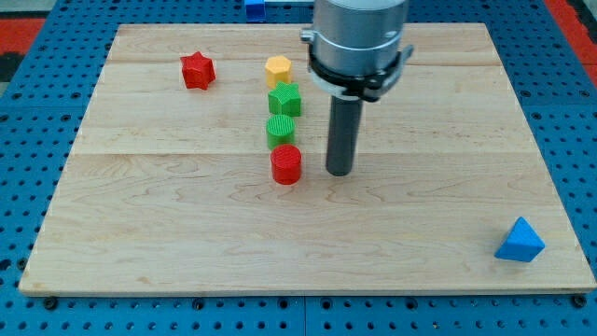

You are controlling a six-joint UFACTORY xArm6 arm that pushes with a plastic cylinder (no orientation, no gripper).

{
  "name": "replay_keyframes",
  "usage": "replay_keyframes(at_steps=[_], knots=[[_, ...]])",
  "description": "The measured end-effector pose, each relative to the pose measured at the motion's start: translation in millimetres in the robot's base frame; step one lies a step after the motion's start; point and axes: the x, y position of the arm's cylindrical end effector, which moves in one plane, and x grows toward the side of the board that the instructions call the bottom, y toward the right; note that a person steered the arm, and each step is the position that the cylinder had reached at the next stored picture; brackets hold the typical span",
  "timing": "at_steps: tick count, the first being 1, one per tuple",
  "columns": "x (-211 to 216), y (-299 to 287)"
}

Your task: Push the blue triangle to the line of blocks

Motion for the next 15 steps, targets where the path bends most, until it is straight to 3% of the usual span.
replay_keyframes(at_steps=[2,3,4,5,6,7,9,10,11,12,13,14,15], knots=[[0,-18],[0,48],[1,165],[61,267],[121,272],[130,242],[77,208],[87,148],[94,224],[120,240],[149,200],[120,120],[85,87]])
